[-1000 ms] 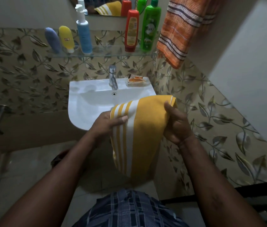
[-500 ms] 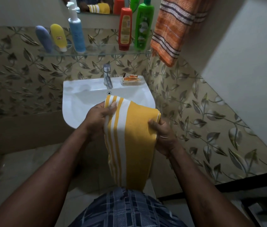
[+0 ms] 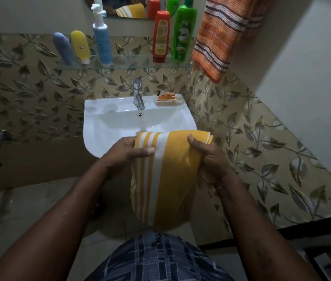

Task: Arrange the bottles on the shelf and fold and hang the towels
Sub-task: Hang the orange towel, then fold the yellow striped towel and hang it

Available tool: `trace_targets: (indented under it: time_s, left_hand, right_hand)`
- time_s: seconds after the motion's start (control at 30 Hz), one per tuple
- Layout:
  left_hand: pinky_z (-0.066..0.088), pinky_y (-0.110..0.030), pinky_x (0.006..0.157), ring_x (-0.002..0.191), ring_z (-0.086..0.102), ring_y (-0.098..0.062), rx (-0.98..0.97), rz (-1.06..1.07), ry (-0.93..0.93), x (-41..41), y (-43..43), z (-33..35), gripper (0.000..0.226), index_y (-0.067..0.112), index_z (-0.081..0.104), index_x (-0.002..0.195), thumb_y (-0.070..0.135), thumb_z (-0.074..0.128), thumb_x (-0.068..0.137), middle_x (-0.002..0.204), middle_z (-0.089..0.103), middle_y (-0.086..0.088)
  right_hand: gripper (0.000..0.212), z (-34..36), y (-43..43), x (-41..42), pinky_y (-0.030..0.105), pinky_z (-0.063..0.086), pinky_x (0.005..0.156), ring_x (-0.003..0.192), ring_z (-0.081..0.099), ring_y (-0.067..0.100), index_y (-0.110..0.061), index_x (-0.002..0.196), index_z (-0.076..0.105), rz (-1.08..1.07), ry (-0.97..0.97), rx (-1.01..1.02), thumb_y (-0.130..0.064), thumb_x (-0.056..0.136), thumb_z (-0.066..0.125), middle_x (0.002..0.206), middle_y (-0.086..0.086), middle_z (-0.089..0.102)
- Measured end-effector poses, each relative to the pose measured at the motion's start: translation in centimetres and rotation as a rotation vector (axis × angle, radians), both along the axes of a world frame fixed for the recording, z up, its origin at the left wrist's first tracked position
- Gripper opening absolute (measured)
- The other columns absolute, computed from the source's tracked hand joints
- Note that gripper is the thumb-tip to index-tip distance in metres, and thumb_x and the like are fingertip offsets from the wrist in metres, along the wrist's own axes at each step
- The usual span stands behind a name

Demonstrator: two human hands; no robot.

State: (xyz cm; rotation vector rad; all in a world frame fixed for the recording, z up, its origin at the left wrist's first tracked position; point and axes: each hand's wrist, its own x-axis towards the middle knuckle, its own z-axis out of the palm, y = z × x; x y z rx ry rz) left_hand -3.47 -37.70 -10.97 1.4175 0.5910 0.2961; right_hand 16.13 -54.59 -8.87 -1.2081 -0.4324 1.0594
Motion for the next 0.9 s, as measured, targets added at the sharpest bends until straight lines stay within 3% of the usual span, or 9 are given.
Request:
trace_targets:
  time_s: [0.13, 0.17, 0.23, 0.37, 0.5, 0.63, 0.73, 0.8, 0.9]
  left_hand:
    - [0.058, -0.05, 0.1, 0.108, 0.075, -0.031, -0.003, 0.133, -0.104, 0.9, -0.8, 0.9, 0.028, 0.019, 0.077, 0.11, 0.032, 0.082, 0.086, 0.114, 0.079, -0.011]
    - [0.059, -0.048, 0.099, 0.108, 0.075, -0.029, -0.004, 0.139, -0.111, 1.2, -1.0, 1.3, 0.028, 0.021, 0.075, 0.112, 0.034, 0.079, 0.088, 0.114, 0.079, -0.008]
    - [0.059, -0.045, 0.097, 0.108, 0.075, -0.025, 0.03, 0.139, -0.097, 1.7, -1.0, 1.8, 0.031, 0.025, 0.074, 0.115, 0.041, 0.071, 0.089, 0.115, 0.079, -0.004]
    - [0.061, -0.039, 0.091, 0.105, 0.075, -0.02, 0.09, 0.053, -0.046, 1.3, -0.4, 1.3, 0.043, 0.033, 0.072, 0.118, 0.054, 0.079, 0.081, 0.115, 0.078, 0.003]
    - [0.059, -0.045, 0.097, 0.106, 0.076, -0.021, 0.134, -0.133, 0.094, 0.0, -0.3, -1.2, 0.06, 0.023, 0.078, 0.112, 0.05, 0.088, 0.06, 0.113, 0.08, -0.001]
    - [0.056, -0.047, 0.104, 0.108, 0.076, -0.021, 0.134, -0.095, 0.184, -0.9, 0.1, -5.0, 0.065, 0.025, 0.084, 0.103, 0.068, 0.092, 0.056, 0.111, 0.081, 0.001]
    - [0.057, -0.047, 0.103, 0.11, 0.075, -0.022, 0.151, -0.283, 0.348, -1.3, 0.5, -6.2, 0.045, 0.03, 0.08, 0.113, 0.051, 0.088, 0.074, 0.114, 0.08, 0.005]
    - [0.058, -0.04, 0.102, 0.112, 0.073, -0.013, 0.154, -0.401, 0.392, -1.2, 0.3, -5.9, 0.048, 0.037, 0.074, 0.121, 0.046, 0.089, 0.077, 0.119, 0.077, 0.013]
    - [0.055, -0.038, 0.104, 0.121, 0.069, -0.012, 0.069, -0.292, 0.201, -0.6, -0.1, -4.8, 0.058, 0.033, 0.067, 0.13, 0.027, 0.091, 0.077, 0.127, 0.075, 0.011]
  right_hand:
    - [0.095, -1.0, -0.7, 0.7, 0.053, 0.057, 0.1, 0.122, 0.065, 0.039, -0.001, 0.143, 0.052, 0.17, 0.035, 0.105, -0.044, 0.069, 0.094, 0.134, 0.021, 0.066]
    - [0.093, -1.5, -0.9, 0.3, 0.052, 0.058, 0.098, 0.119, 0.067, 0.036, -0.006, 0.139, 0.054, 0.193, 0.013, 0.086, -0.042, 0.064, 0.096, 0.129, 0.015, 0.07]
    - [0.064, -2.3, -1.0, -0.7, 0.048, 0.061, 0.094, 0.114, 0.07, 0.035, -0.013, 0.13, 0.061, 0.171, -0.054, 0.039, -0.025, 0.073, 0.088, 0.118, 0.007, 0.076]
    - [0.034, -1.5, -0.3, -1.7, 0.054, 0.06, 0.095, 0.11, 0.072, 0.038, -0.004, 0.119, 0.071, -0.026, -0.048, 0.049, -0.015, 0.088, 0.076, 0.117, 0.018, 0.076]
    - [0.051, -0.4, 0.1, -0.8, 0.057, 0.058, 0.096, 0.11, 0.072, 0.039, 0.008, 0.124, 0.067, -0.149, 0.097, 0.02, -0.027, 0.087, 0.07, 0.119, 0.025, 0.073]
    - [0.055, 0.5, 0.5, 0.4, 0.054, 0.054, 0.104, 0.122, 0.068, 0.036, 0.007, 0.13, 0.064, -0.23, 0.075, 0.015, -0.033, 0.092, 0.067, 0.127, 0.022, 0.071]
    - [0.046, 0.9, 0.6, 0.7, 0.05, 0.059, 0.099, 0.116, 0.071, 0.034, 0.006, 0.131, 0.064, -0.243, 0.098, 0.011, -0.03, 0.101, 0.062, 0.125, 0.02, 0.073]
    - [0.05, 1.1, 0.5, 0.4, 0.054, 0.057, 0.101, 0.119, 0.069, 0.036, 0.004, 0.134, 0.063, -0.233, 0.123, 0.002, -0.032, 0.099, 0.064, 0.129, 0.021, 0.071]
    - [0.056, 1.6, 0.5, 0.0, 0.056, 0.055, 0.102, 0.121, 0.068, 0.038, 0.0, 0.138, 0.06, -0.224, 0.145, 0.003, -0.036, 0.096, 0.064, 0.13, 0.019, 0.071]
